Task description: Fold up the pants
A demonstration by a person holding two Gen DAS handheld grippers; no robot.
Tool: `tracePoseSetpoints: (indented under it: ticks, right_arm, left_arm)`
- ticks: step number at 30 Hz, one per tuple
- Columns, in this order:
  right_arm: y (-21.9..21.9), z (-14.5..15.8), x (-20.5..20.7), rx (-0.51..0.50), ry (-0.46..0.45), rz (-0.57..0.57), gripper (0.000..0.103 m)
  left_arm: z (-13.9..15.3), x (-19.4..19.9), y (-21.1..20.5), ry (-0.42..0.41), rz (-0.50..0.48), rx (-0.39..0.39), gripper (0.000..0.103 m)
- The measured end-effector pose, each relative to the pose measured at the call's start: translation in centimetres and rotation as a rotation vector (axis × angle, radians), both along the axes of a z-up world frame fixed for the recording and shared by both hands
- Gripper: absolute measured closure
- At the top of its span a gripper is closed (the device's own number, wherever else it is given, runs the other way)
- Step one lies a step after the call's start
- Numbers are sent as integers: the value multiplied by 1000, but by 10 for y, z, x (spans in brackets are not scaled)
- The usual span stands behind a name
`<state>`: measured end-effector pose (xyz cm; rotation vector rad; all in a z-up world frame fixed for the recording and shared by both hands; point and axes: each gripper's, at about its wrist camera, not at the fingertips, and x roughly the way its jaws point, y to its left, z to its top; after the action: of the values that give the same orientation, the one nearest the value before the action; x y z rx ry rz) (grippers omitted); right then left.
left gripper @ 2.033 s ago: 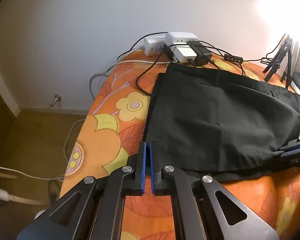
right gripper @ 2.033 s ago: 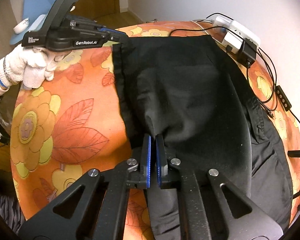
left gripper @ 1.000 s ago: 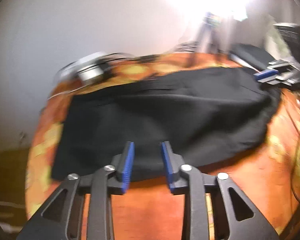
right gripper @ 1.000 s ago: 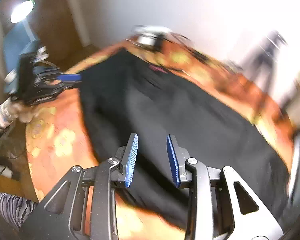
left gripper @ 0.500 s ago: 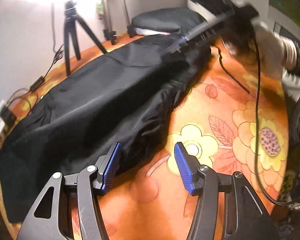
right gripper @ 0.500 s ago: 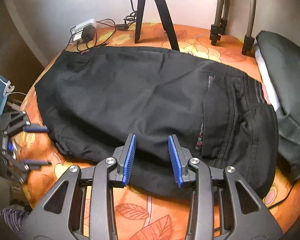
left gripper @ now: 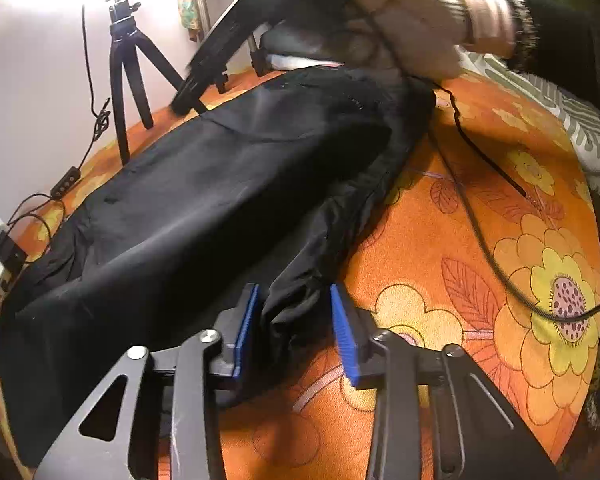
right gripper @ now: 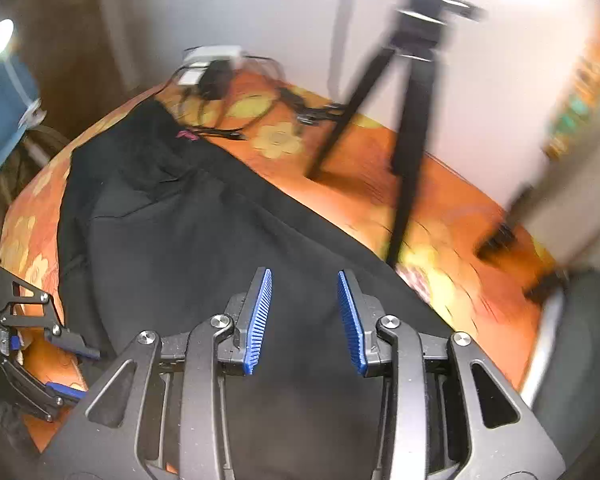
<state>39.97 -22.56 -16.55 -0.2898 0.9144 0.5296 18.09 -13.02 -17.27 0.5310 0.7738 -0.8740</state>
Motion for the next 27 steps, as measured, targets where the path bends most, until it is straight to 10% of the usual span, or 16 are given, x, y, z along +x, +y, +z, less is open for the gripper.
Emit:
tracePoseSetpoints:
  ticks: [18, 27]
  right_arm:
    - [45, -48, 49, -178, 16, 166, 46]
    - [57, -49, 26, -233, -31, 168, 97]
  left_arm:
    - [-2, 1, -3, 2, -11, -20, 82]
    - [-1, 0, -3, -5, -11, -17, 83]
